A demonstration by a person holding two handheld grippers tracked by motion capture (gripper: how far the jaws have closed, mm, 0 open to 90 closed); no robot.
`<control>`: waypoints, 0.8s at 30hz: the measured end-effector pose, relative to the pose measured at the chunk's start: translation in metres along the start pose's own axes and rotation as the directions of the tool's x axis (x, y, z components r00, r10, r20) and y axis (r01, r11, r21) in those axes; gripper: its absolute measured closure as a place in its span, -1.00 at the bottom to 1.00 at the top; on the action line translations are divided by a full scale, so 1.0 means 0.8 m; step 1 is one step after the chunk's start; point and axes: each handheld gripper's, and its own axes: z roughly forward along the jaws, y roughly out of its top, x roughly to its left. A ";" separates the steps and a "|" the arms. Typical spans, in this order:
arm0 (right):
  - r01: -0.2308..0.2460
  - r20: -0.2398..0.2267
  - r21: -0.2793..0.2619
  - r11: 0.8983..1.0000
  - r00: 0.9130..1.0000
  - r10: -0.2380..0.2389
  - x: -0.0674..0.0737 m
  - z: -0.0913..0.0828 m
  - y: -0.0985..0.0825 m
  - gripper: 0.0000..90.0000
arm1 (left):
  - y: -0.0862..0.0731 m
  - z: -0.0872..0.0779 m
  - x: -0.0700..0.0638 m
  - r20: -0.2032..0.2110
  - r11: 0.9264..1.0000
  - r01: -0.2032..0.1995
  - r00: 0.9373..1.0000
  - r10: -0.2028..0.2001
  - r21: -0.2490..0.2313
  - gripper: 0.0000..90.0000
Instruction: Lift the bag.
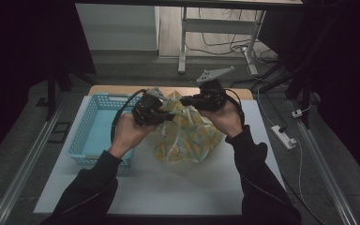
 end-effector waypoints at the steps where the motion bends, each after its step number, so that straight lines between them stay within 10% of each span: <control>1: 0.002 0.001 -0.002 1.000 1.000 -0.002 0.001 -0.001 0.002 1.00 | 0.004 -0.006 0.002 0.000 1.000 0.005 1.000 -0.005 -0.012 0.99; 15: 0.066 0.064 -0.028 0.997 0.996 -0.064 0.010 -0.019 0.053 1.00 | 0.077 -0.077 0.033 -0.023 0.985 0.053 0.998 -0.058 -0.165 0.99; 24: 0.070 0.101 -0.051 0.996 0.993 -0.065 0.009 -0.032 0.069 1.00 | 0.089 -0.071 0.042 0.001 0.976 0.075 0.997 -0.077 -0.205 0.99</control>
